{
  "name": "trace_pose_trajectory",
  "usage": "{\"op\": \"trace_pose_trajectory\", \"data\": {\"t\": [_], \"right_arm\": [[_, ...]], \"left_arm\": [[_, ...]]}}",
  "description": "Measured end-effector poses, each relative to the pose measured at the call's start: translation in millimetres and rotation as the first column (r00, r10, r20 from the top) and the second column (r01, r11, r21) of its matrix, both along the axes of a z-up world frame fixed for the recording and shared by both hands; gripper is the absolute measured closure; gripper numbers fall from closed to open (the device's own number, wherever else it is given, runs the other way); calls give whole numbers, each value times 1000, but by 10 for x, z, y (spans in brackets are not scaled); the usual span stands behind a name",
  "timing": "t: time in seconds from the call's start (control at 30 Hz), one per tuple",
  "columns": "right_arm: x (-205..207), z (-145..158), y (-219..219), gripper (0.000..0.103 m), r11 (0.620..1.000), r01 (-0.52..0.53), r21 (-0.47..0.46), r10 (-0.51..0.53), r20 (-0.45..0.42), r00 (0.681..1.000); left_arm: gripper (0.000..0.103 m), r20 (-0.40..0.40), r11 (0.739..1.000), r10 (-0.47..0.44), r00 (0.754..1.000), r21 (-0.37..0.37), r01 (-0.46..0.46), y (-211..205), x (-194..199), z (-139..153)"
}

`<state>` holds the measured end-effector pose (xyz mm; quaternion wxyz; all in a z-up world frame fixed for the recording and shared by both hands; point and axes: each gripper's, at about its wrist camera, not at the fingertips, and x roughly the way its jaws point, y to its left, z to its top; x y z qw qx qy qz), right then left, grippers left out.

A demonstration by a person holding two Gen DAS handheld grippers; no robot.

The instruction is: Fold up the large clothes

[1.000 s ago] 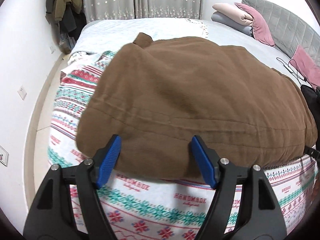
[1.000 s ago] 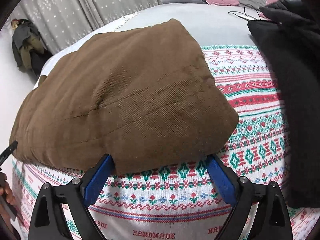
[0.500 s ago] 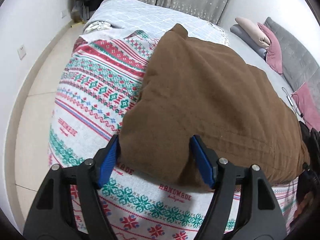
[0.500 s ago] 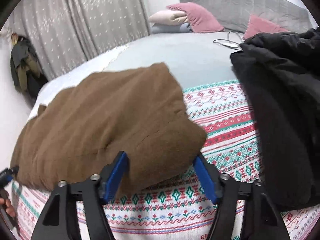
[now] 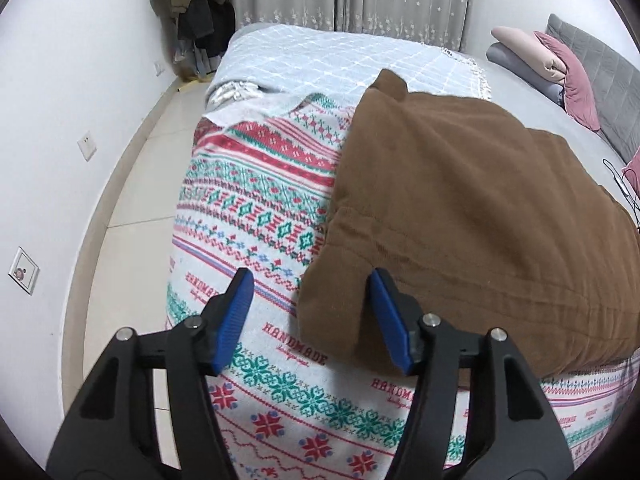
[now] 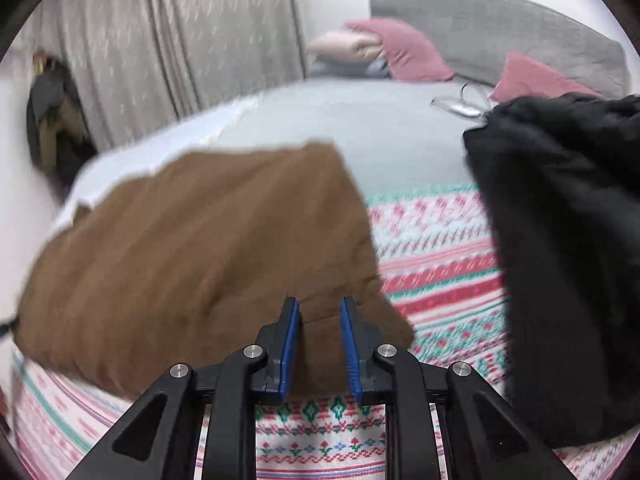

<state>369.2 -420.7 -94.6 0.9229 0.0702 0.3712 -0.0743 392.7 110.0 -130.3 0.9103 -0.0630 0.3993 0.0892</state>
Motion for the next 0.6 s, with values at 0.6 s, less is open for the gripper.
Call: {"op": "trace_pose_trajectory", "data": {"t": [0.6], "right_arm": [[90,-170,-237,81,992,3,123,4,-53,999]], "left_arm": [[64,23,997,83,996,-6,-83,298,-49,340]]}}
